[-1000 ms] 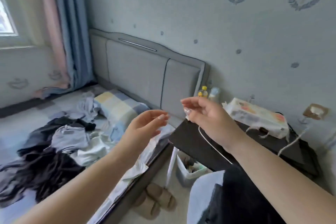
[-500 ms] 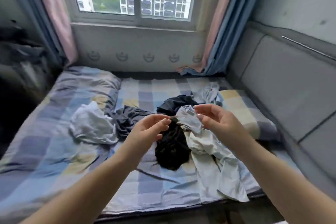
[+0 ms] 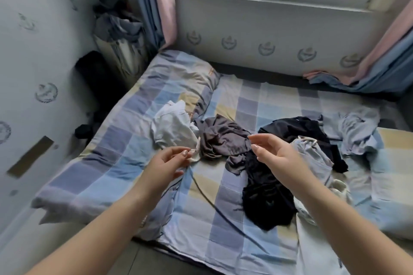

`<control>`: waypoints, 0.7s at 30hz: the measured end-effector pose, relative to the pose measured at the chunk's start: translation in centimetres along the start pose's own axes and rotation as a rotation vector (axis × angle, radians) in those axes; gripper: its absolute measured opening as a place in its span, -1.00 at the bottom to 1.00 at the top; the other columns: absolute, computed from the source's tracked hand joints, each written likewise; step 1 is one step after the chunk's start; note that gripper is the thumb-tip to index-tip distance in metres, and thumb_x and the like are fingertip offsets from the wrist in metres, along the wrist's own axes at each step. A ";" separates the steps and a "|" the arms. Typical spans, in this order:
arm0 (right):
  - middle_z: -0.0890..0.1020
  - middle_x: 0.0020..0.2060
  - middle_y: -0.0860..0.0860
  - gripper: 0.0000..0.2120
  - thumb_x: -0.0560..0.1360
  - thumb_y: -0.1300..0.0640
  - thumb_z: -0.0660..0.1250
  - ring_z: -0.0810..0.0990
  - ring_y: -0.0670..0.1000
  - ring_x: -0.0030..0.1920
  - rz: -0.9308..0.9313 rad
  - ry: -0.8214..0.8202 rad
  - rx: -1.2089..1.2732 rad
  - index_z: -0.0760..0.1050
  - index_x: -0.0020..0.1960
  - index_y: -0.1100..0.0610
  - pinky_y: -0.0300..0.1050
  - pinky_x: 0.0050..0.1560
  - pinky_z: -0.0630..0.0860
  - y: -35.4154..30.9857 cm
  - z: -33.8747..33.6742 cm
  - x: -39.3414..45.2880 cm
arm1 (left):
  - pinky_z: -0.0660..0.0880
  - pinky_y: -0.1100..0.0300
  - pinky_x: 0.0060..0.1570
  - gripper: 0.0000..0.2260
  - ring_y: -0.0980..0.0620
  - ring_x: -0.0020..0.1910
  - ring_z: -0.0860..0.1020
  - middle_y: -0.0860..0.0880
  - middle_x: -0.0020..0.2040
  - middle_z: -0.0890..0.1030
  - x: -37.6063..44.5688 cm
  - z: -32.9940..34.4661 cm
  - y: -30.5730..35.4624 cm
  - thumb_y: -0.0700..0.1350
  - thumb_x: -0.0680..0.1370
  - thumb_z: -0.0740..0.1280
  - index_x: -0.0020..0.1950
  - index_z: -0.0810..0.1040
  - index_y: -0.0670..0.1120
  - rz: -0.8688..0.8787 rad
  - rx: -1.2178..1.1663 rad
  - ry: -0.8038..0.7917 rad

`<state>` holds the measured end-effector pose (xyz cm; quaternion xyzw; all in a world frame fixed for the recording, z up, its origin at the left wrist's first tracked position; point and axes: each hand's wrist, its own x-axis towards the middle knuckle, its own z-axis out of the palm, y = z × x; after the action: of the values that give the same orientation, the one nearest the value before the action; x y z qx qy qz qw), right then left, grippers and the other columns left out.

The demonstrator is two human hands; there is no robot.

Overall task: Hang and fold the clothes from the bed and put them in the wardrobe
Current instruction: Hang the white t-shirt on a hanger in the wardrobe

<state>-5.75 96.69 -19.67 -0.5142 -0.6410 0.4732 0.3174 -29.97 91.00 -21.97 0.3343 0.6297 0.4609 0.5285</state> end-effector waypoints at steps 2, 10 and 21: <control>0.64 -0.03 -0.16 -0.82 0.54 0.17 0.31 0.59 -0.27 -0.06 0.040 -0.008 -0.008 0.53 0.04 -0.10 -0.23 0.01 0.53 1.1 1.0 2.2 | 0.46 0.09 0.10 -0.88 0.08 -0.03 0.60 0.06 -0.10 0.68 2.5 -0.9 -0.6 -0.17 0.60 0.25 -0.01 0.59 -0.04 -0.040 -0.010 0.020; 0.65 -0.04 -0.14 -0.84 0.53 0.18 0.32 0.60 -0.25 -0.06 0.225 0.044 -0.001 0.55 0.06 -0.03 -0.37 -0.06 0.50 5.5 7.5 11.3 | 0.45 0.11 0.06 -0.87 0.10 -0.04 0.60 0.12 -0.15 0.69 15.3 -6.2 -3.2 -0.16 0.61 0.25 -0.01 0.59 -0.03 -0.150 0.036 -0.030; 0.61 -0.10 -0.15 -0.90 0.52 0.13 0.33 0.55 -0.17 -0.07 0.421 -0.022 -0.077 0.54 0.03 -0.01 -0.41 -0.14 0.39 20.2 25.1 26.1 | 0.45 0.12 0.06 -0.90 0.08 0.03 0.58 0.02 -0.01 0.64 35.7 -16.4 -15.5 -0.12 0.61 0.26 -0.02 0.57 0.00 -0.272 0.270 -0.037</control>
<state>-28.03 115.20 -49.38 -0.6433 -0.5405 0.5099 0.1845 -52.65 114.23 -48.92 0.3226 0.7154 0.2903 0.5476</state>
